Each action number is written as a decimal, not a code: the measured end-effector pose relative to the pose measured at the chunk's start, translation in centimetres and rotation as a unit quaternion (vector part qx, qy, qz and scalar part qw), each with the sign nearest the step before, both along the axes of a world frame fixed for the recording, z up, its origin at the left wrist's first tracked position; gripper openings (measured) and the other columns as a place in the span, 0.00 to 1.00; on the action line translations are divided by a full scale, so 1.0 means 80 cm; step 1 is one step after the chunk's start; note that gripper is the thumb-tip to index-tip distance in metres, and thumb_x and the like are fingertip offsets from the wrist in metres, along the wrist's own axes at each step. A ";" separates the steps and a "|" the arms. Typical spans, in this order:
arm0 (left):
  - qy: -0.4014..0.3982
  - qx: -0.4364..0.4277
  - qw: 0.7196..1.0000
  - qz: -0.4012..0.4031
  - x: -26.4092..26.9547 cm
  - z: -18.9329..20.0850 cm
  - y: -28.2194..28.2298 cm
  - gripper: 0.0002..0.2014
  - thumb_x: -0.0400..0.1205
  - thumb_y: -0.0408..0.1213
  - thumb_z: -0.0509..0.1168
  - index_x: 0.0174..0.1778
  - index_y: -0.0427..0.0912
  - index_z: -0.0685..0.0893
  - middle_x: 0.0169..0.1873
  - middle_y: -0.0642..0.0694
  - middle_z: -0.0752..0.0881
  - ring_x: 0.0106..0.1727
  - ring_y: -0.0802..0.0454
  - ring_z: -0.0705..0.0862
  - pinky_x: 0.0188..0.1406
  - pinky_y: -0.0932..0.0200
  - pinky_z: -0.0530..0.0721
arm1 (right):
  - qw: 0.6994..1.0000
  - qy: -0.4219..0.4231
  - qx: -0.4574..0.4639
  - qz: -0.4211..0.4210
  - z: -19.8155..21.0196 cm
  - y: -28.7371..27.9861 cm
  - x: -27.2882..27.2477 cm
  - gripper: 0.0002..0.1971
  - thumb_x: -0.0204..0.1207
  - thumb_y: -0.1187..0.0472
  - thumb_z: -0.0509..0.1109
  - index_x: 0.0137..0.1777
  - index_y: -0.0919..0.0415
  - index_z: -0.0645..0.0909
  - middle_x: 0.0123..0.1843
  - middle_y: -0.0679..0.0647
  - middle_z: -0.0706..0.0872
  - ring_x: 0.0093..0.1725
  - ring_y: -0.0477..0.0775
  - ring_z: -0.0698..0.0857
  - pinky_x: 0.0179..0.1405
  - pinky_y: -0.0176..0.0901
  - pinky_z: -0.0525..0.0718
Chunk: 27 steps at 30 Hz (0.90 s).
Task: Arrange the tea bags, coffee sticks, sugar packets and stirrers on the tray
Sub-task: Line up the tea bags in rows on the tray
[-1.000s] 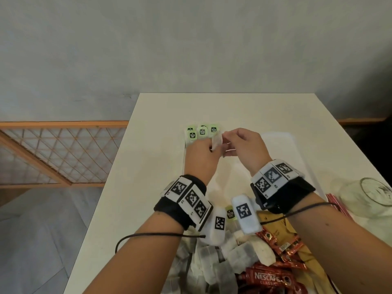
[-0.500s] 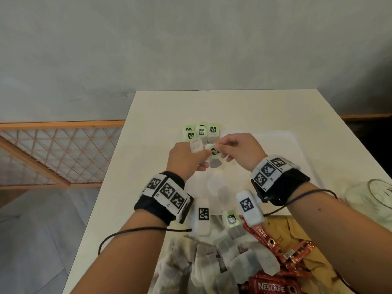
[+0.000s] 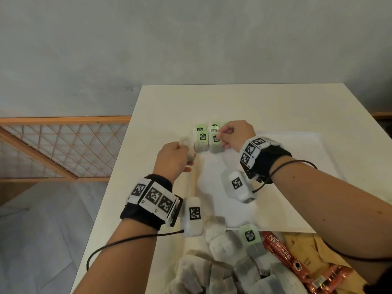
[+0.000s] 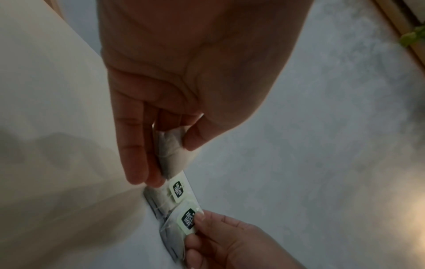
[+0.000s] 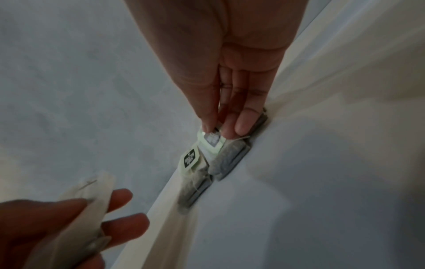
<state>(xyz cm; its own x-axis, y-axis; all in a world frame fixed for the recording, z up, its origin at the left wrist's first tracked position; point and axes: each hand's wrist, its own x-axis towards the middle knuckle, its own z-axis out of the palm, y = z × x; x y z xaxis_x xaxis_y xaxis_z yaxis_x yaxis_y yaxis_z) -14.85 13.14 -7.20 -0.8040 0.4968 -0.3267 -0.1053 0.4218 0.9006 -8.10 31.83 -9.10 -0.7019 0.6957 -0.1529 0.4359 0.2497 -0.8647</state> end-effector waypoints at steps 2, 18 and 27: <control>0.022 -0.005 1.000 -0.002 -0.001 -0.006 -0.001 0.12 0.86 0.35 0.56 0.53 0.36 0.85 0.45 0.38 0.89 0.42 0.45 0.88 0.41 0.51 0.90 | 1.000 0.003 -0.003 0.000 -0.001 0.003 -0.005 0.04 0.73 0.67 0.78 0.46 0.62 0.87 0.36 0.59 0.90 0.36 0.57 0.91 0.41 0.45 0.91; 0.009 0.082 0.996 -0.042 0.046 0.011 0.018 0.08 0.84 0.37 0.67 0.52 0.36 0.87 0.42 0.39 0.92 0.42 0.46 0.92 0.41 0.53 0.91 | 0.991 0.082 -0.074 0.078 0.038 -0.037 0.065 0.06 0.74 0.57 0.77 0.48 0.57 0.88 0.40 0.55 0.90 0.34 0.45 0.86 0.38 0.39 0.86; 0.126 0.077 0.989 -0.023 0.074 0.037 0.025 0.10 0.77 0.39 0.75 0.50 0.49 0.84 0.45 0.55 0.85 0.46 0.55 0.86 0.44 0.69 0.83 | 0.991 0.125 -0.044 0.017 0.059 -0.039 0.102 0.07 0.75 0.64 0.76 0.37 0.59 0.83 0.34 0.56 0.88 0.32 0.52 0.86 0.36 0.44 0.85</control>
<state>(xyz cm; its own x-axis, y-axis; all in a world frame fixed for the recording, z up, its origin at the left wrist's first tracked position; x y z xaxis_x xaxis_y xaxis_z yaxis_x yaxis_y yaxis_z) -8.96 15.17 -4.24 -0.8258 0.5628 -0.0371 0.1462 0.2772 0.9496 0.05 28.74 -4.38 -0.7482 0.6628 -0.0305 0.1982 0.1794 -0.9636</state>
